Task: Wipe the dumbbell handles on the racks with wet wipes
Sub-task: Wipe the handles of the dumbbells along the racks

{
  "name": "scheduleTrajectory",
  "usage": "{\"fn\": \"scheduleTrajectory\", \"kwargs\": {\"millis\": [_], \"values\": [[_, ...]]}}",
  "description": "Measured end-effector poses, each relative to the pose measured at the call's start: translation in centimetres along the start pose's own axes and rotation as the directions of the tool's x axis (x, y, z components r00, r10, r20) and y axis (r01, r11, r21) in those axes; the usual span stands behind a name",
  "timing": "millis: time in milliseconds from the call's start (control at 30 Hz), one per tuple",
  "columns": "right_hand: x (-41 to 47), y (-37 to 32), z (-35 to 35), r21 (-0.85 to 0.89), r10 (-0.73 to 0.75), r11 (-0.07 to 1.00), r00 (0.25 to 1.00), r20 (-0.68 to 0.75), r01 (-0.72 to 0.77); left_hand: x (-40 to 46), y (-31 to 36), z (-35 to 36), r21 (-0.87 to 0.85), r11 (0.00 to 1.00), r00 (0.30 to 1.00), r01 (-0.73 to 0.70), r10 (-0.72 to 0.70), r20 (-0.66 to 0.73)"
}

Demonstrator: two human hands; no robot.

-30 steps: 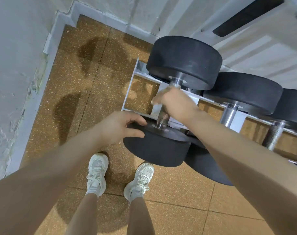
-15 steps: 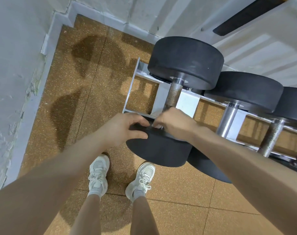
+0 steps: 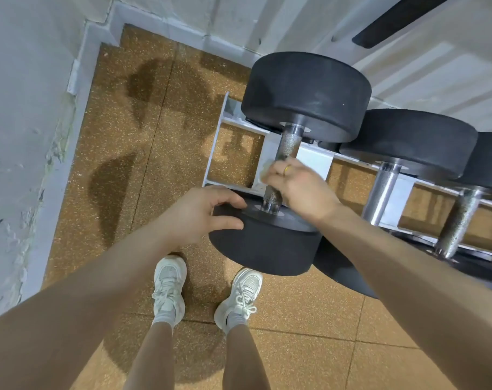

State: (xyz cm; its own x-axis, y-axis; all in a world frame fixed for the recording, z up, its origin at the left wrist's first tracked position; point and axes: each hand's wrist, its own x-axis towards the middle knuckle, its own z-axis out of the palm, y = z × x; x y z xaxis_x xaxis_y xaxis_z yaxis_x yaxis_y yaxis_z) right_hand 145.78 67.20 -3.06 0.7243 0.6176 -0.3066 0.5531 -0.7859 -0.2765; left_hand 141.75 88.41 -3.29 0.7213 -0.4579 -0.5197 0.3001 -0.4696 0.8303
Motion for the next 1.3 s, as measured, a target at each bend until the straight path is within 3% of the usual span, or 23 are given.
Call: {"fn": "scheduleTrajectory", "kwargs": {"millis": [133,200,267,300,433,533,600,667,700,733,800,833,900,1000,1067,1100,1200,1233,1300], "values": [[-1.4,-0.6,-1.1,0.257,0.120,0.954,0.982,0.149,-0.155,0.4,0.9,-0.9,0.075,0.997,0.995,0.037,-0.044,0.091],[-0.4,0.3,-2.1,0.366,0.241,0.906,0.970,-0.031,-0.214,0.9,1.4,-1.5,0.159,0.987,0.988,0.005,-0.030,0.154],[0.8,1.8,-2.8,0.322,0.368,0.906,0.888,-0.277,-0.275,1.0,1.9,-1.6,0.232,0.971,0.986,-0.060,0.021,0.166],[1.3,2.2,-2.8,0.290,0.394,0.905,0.868,-0.303,-0.310,1.0,2.1,-1.5,0.251,0.964,0.987,-0.084,0.046,0.154],[0.8,1.8,-1.3,0.276,0.457,0.876,0.864,-0.212,-0.396,0.6,2.5,-0.9,0.304,0.944,0.988,-0.131,0.099,0.119],[-0.9,0.4,0.1,0.288,0.271,0.925,0.961,-0.049,-0.246,0.9,3.1,-0.7,0.330,0.942,0.993,-0.066,0.029,0.113],[-1.8,-0.3,0.5,0.364,0.170,0.912,0.982,0.085,-0.189,1.3,3.7,-0.6,0.395,0.918,0.990,-0.048,-0.009,0.142],[-2.2,-0.1,0.3,0.468,0.261,0.841,0.961,0.092,-0.273,1.7,4.2,-0.6,0.483,0.874,0.979,-0.046,-0.056,0.195],[-2.1,0.2,0.1,0.549,0.391,0.756,0.919,0.057,-0.356,1.9,4.4,-0.6,0.536,0.843,0.971,-0.053,-0.082,0.224],[-2.0,0.8,-0.2,0.658,0.555,0.615,0.832,0.029,-0.434,2.0,4.5,-0.6,0.573,0.818,0.964,-0.058,-0.103,0.245],[-1.1,2.3,-0.6,0.873,0.819,0.217,0.568,0.081,-0.437,2.2,4.5,-0.6,0.591,0.805,0.959,-0.052,-0.124,0.253],[-0.4,2.8,-0.7,0.920,0.869,0.043,0.469,0.158,-0.390,2.3,4.5,-0.7,0.587,0.808,0.959,-0.047,-0.128,0.253],[0.9,3.4,-0.6,0.938,0.873,-0.178,0.392,0.290,-0.297,2.5,4.4,-0.6,0.587,0.808,0.958,-0.057,-0.122,0.261],[2.5,3.3,-0.4,0.916,0.827,-0.387,0.401,0.394,-0.102,2.4,4.2,-0.5,0.570,0.818,0.964,-0.072,-0.090,0.252],[2.5,2.7,0.2,0.922,0.820,-0.365,0.425,0.383,-0.127,2.3,4.1,-0.4,0.548,0.833,0.969,-0.073,-0.070,0.236],[1.9,2.5,0.8,0.927,0.816,-0.299,0.444,0.371,-0.225,2.2,4.0,-0.4,0.540,0.838,0.971,-0.075,-0.061,0.229],[-1.1,1.4,2.4,0.855,0.642,-0.054,0.638,0.425,-0.516,2.2,3.9,-0.4,0.524,0.848,0.976,-0.081,-0.038,0.213],[-1.7,1.3,2.6,0.832,0.578,-0.036,0.667,0.470,-0.554,2.2,3.9,-0.5,0.522,0.848,0.976,-0.084,-0.035,0.215],[-1.5,1.9,2.5,0.786,0.559,-0.100,0.619,0.551,-0.610,2.2,3.9,-0.5,0.522,0.849,0.975,-0.079,-0.042,0.217]]}}
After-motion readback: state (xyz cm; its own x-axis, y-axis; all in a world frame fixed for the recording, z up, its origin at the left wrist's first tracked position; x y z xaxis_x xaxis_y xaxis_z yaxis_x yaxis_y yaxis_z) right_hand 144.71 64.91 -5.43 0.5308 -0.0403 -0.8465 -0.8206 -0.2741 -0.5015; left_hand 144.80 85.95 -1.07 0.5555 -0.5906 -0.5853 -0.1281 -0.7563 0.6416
